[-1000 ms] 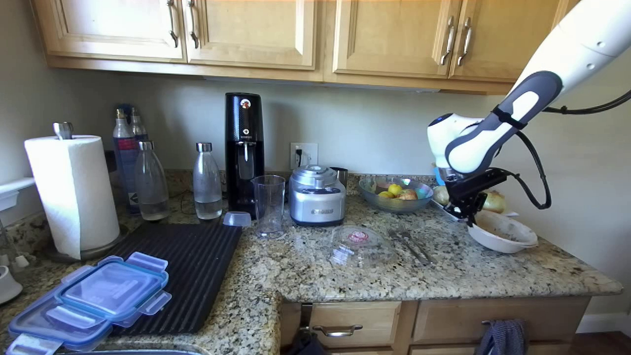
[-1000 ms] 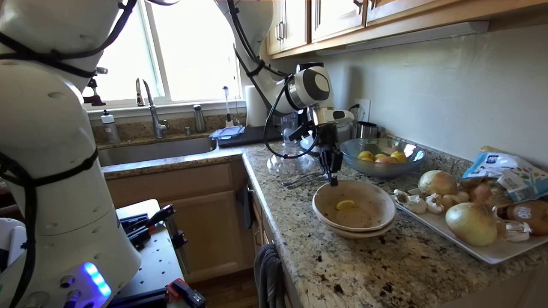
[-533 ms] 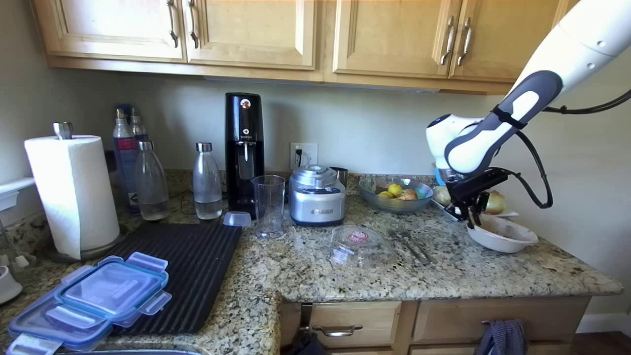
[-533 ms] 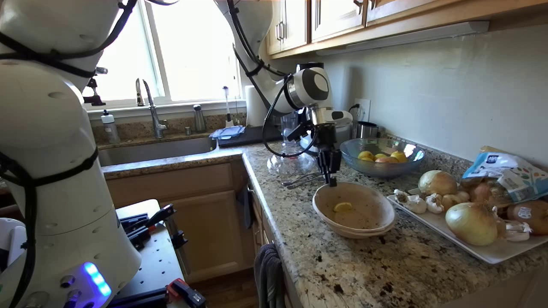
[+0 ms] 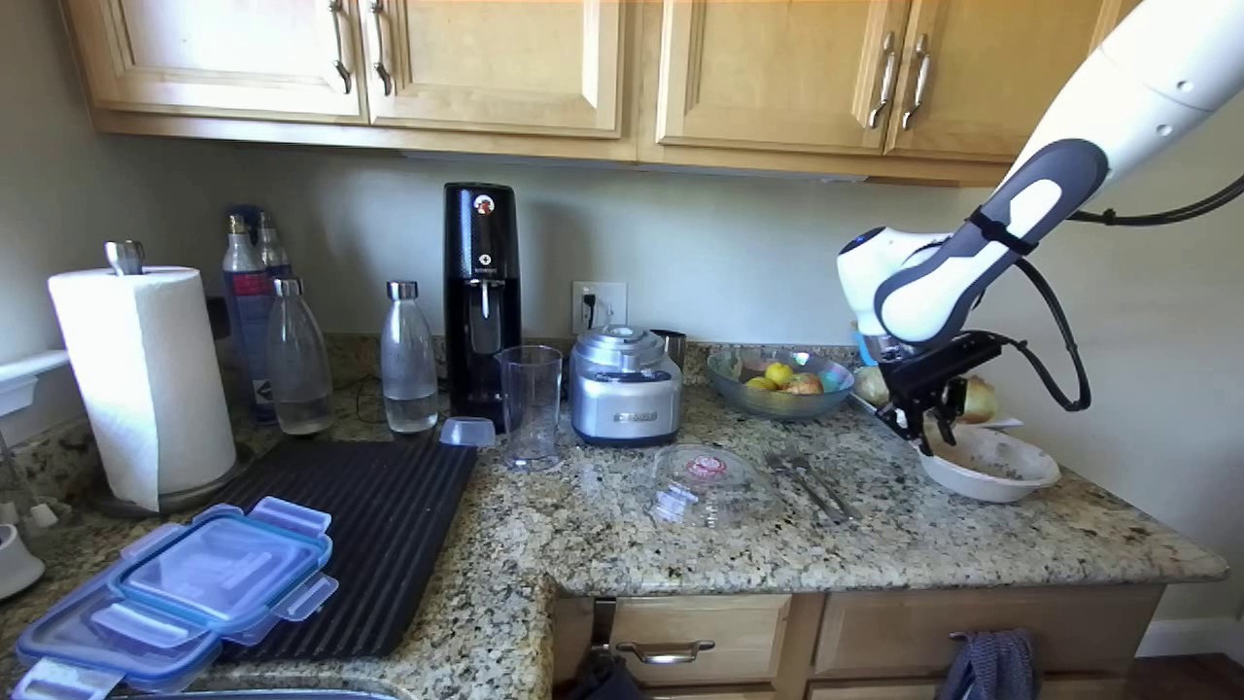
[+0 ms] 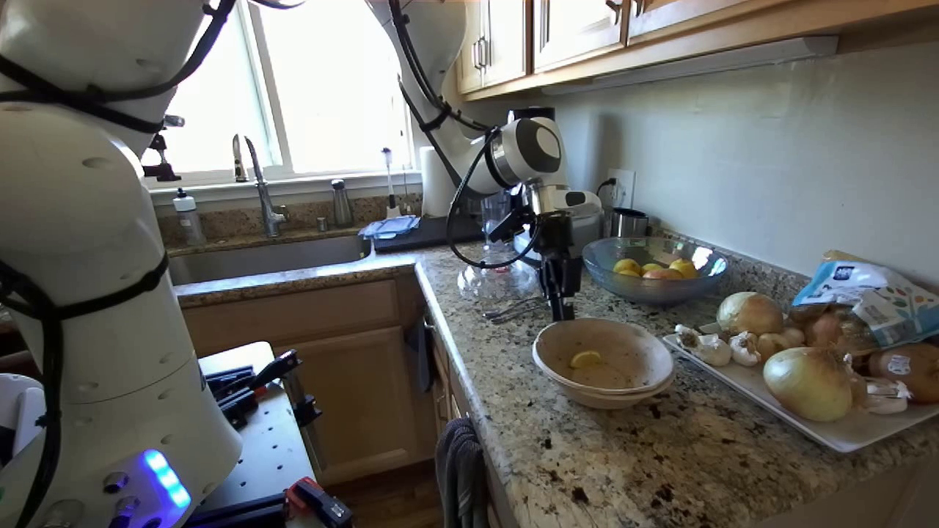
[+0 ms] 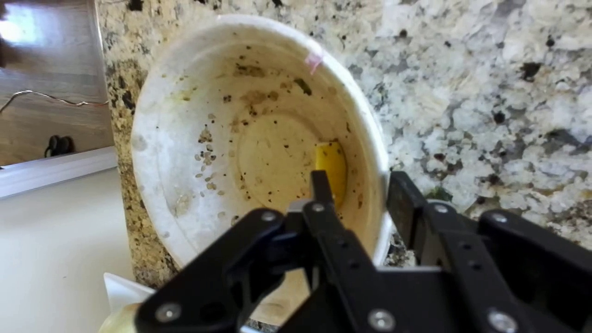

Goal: Pick the forks from the bowl and put it on the counter, then unstack the bowls

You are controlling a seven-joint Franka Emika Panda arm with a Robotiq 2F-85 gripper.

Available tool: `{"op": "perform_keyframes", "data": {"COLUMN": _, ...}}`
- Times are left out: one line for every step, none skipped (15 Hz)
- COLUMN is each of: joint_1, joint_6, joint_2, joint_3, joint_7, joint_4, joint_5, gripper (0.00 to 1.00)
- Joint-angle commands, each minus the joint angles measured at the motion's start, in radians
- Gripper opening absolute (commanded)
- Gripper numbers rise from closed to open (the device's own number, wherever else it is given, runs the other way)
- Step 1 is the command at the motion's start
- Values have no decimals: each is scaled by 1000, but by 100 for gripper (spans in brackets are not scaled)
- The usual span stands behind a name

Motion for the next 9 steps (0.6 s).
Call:
{"op": "perform_keyframes", "data": {"joint_1": -13, "joint_6": -29, "joint_2": -30, "joint_3": 15, "joint_7": -2, "joint_4": -19, "joint_5": 0, "gripper": 34}}
{"op": "perform_keyframes", "data": {"joint_1": -14, "joint_6": -29, "joint_2": -29, "joint_3": 15, "joint_7": -3, "joint_4": -20, "joint_5": 0, "gripper": 26}}
{"op": "perform_keyframes", "data": {"joint_1": -15, "joint_6": -30, "joint_2": -28, "joint_3": 16, "joint_7": -5, "joint_4": -19, "joint_5": 2, "gripper": 25}}
{"op": "perform_keyframes", "data": {"joint_1": -16, "joint_6": -29, "joint_2": -28, "joint_3": 17, "joint_7": -6, "joint_4": -18, "joint_5": 4, "gripper": 24}}
{"op": "perform_keyframes", "data": {"joint_1": -18, "joint_6": -29, "joint_2": -27, "joint_3": 18, "joint_7": -9, "joint_4": -18, "joint_5": 6, "gripper": 19}}
{"op": "perform_keyframes", "data": {"joint_1": -19, "joint_6": -28, "joint_2": -26, "joint_3": 20, "joint_7": -13, "joint_4": -18, "joint_5": 8, "gripper": 26}}
{"op": "perform_keyframes", "data": {"joint_1": -21, "joint_6": -29, "joint_2": -25, "joint_3": 21, "joint_7": -17, "joint_4": -17, "joint_5": 10, "gripper": 23}}
{"op": "perform_keyframes", "data": {"joint_1": -22, "joint_6": -28, "joint_2": -24, "joint_3": 22, "joint_7": -19, "joint_4": -17, "joint_5": 11, "gripper": 24}}
{"op": "perform_keyframes", "data": {"joint_1": -23, "joint_6": -28, "joint_2": -23, "joint_3": 23, "joint_7": -22, "joint_4": -17, "joint_5": 13, "gripper": 24}}
